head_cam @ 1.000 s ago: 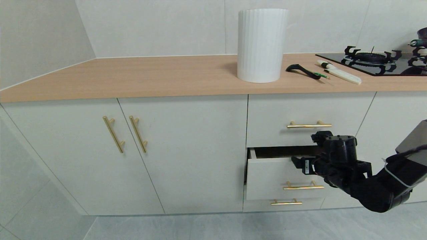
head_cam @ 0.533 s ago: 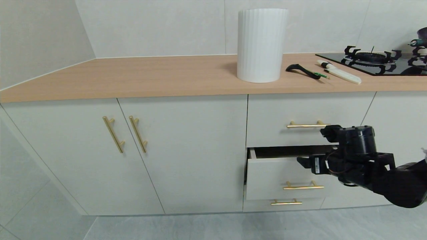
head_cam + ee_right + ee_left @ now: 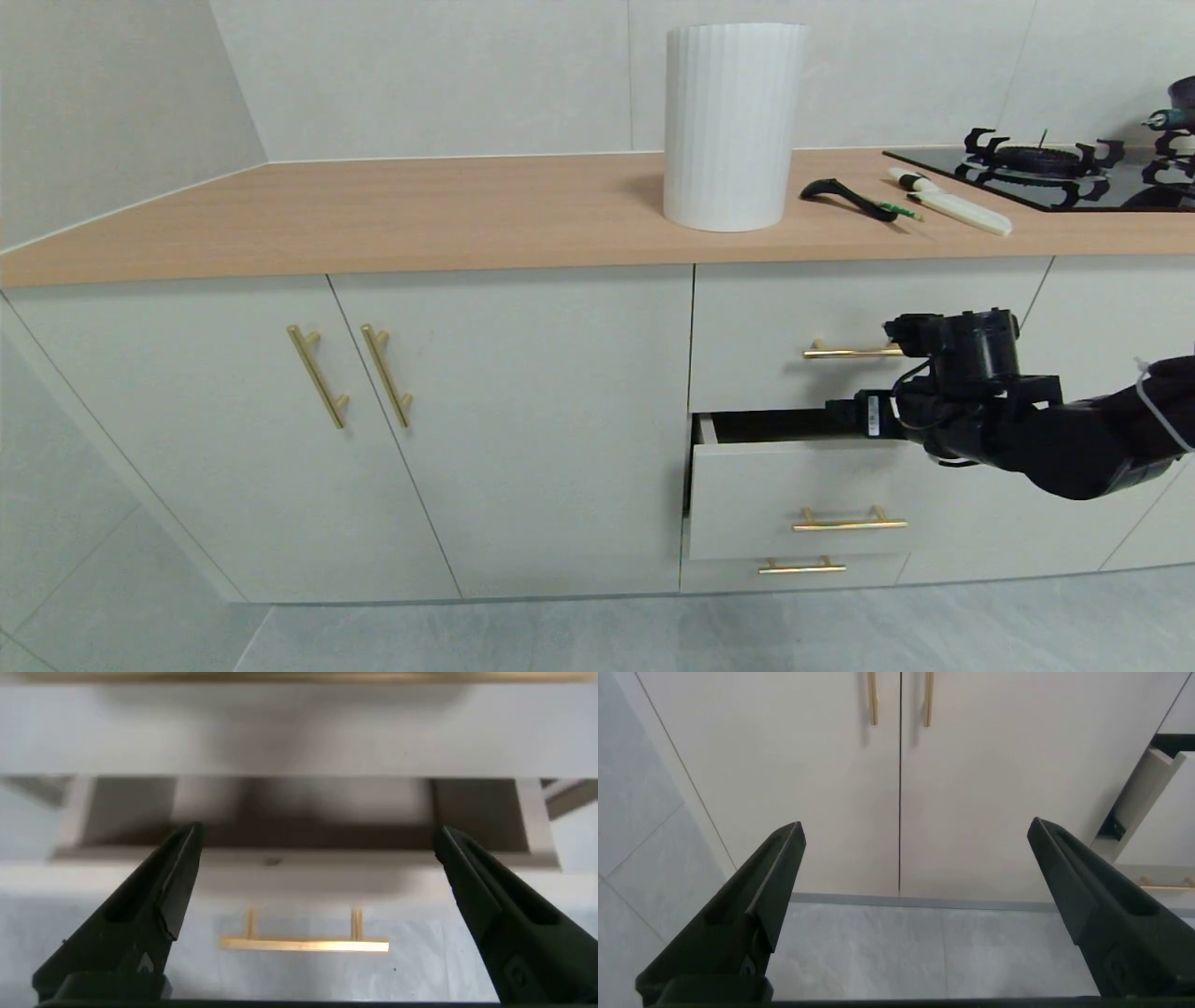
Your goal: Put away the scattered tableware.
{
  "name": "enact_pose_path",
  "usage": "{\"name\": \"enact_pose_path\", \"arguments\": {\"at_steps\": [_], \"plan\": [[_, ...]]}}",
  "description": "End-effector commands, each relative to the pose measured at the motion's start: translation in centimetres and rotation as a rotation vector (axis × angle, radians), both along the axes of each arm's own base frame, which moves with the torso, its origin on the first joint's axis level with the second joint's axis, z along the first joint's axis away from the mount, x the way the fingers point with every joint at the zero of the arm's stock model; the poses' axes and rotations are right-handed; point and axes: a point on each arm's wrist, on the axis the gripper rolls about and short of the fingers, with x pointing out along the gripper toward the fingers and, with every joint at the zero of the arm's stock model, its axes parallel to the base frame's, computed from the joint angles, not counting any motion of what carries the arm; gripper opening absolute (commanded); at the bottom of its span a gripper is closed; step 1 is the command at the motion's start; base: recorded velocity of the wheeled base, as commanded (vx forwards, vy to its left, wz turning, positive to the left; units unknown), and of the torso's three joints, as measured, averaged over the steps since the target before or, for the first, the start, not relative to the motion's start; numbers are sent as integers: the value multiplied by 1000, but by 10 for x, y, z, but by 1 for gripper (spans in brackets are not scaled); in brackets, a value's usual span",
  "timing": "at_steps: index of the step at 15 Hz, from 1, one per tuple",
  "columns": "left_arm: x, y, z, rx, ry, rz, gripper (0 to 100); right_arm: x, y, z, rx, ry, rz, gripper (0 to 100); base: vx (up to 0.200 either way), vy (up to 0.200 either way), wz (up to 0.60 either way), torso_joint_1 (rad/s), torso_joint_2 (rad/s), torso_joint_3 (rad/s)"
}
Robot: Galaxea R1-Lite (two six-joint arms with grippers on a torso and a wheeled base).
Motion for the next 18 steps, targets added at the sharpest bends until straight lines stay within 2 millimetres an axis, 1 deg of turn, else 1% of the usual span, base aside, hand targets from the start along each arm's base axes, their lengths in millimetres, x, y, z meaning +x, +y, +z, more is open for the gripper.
{"name": "enact_pose_path", "arguments": {"at_steps": [1, 5, 10, 13, 15, 17, 18], "plan": [[0, 0, 0, 0, 1, 0, 100, 14, 2, -22, -11, 59, 3, 100, 0, 0, 0, 0, 0, 0], [0, 0, 0, 0, 1, 0, 100, 17, 3, -35, -17, 97, 9, 100, 0, 0, 0, 0, 0, 0], [0, 0, 0, 0, 1, 0, 100, 17, 4, -40, -20, 111, 11, 100, 0, 0, 0, 0, 0, 0], [0, 0, 0, 0, 1, 0, 100, 9, 2, -32, -31, 160, 12, 100, 0, 0, 0, 0, 0, 0], [0, 0, 0, 0, -1, 0, 100, 2, 0, -20, -18, 152, 24, 100, 0, 0, 0, 0, 0, 0], [0, 0, 0, 0, 1, 0, 100, -6, -1, -15, -26, 186, 26, 100, 0, 0, 0, 0, 0, 0], [0, 0, 0, 0, 1, 0, 100, -7, -1, -14, -27, 189, 26, 100, 0, 0, 0, 0, 0, 0]]}}
